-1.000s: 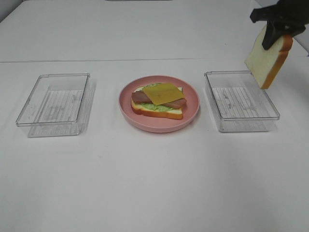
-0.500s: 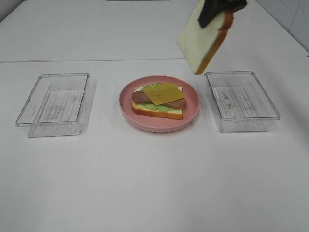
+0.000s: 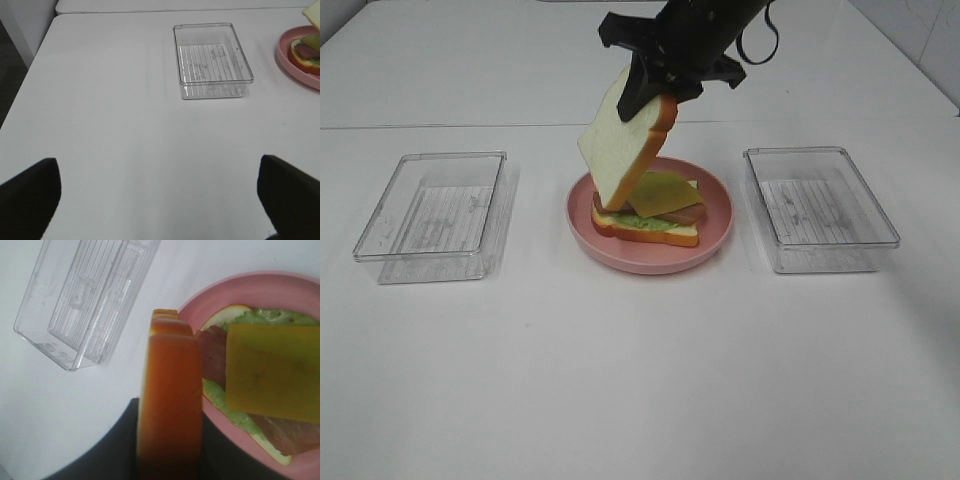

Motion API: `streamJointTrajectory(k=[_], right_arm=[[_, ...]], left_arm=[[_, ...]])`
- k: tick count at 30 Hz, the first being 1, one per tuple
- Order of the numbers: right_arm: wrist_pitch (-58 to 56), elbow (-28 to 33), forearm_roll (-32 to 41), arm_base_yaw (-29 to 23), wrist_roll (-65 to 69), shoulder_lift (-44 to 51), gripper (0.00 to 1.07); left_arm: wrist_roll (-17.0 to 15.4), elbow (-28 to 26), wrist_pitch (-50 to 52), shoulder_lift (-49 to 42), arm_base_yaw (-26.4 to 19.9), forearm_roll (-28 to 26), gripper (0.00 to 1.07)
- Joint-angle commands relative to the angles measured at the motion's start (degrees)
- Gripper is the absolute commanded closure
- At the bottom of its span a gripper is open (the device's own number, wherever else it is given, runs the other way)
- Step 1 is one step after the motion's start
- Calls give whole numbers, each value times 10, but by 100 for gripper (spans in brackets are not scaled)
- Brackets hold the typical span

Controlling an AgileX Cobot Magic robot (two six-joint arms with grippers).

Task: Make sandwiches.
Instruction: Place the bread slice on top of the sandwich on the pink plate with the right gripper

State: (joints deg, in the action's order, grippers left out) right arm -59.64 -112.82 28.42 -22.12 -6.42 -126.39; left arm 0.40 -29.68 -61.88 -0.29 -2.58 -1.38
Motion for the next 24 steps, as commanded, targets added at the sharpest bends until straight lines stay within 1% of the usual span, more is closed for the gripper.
streamJointTrajectory(k=[1, 5, 9, 12, 14, 15, 16, 17, 18, 19, 20, 21, 22, 23, 24], right_arm=[[9, -1, 24, 1, -7, -22, 107], [27, -1, 17, 1, -9, -52, 107], [39, -1, 8, 1, -9, -62, 107], [46, -1, -13, 1, -9, -69, 107], [48, -1, -40, 1, -9, -75, 107], [48, -1, -40, 1, -9, -75, 107], [52, -1, -53, 1, -9, -77, 105], [52, -1, -53, 1, -9, -77, 105], [56, -1, -64, 1, -9, -77, 93], [58, -1, -70, 1, -9, -77, 84], [58, -1, -70, 1, -9, -77, 84], [62, -1, -80, 1, -9, -77, 60], [62, -1, -80, 1, -9, -77, 60], [63, -1, -92, 1, -10, -77, 37], [63, -1, -101, 1, -13, -77, 26]], left_arm=[[-4, 1, 3, -7, -2, -1, 6], [-4, 1, 3, -7, -2, -1, 6], [-4, 1, 3, -7, -2, -1, 6], [-4, 1, 3, -7, -2, -1, 6], [-4, 1, 3, -7, -2, -1, 6], [-4, 1, 3, -7, -2, -1, 6], [-4, 1, 3, -7, -2, -1, 6], [-4, 1, 3, -7, -2, -1, 6], [-4, 1, 3, -7, -2, -1, 6], [-4, 1, 3, -7, -2, -1, 6], [-4, 1, 3, -7, -2, -1, 6], [-4, 1, 3, -7, -2, -1, 6], [-4, 1, 3, -7, -2, -1, 6], [-4, 1, 3, -7, -2, -1, 6], [-4, 1, 3, -7, -2, -1, 6]])
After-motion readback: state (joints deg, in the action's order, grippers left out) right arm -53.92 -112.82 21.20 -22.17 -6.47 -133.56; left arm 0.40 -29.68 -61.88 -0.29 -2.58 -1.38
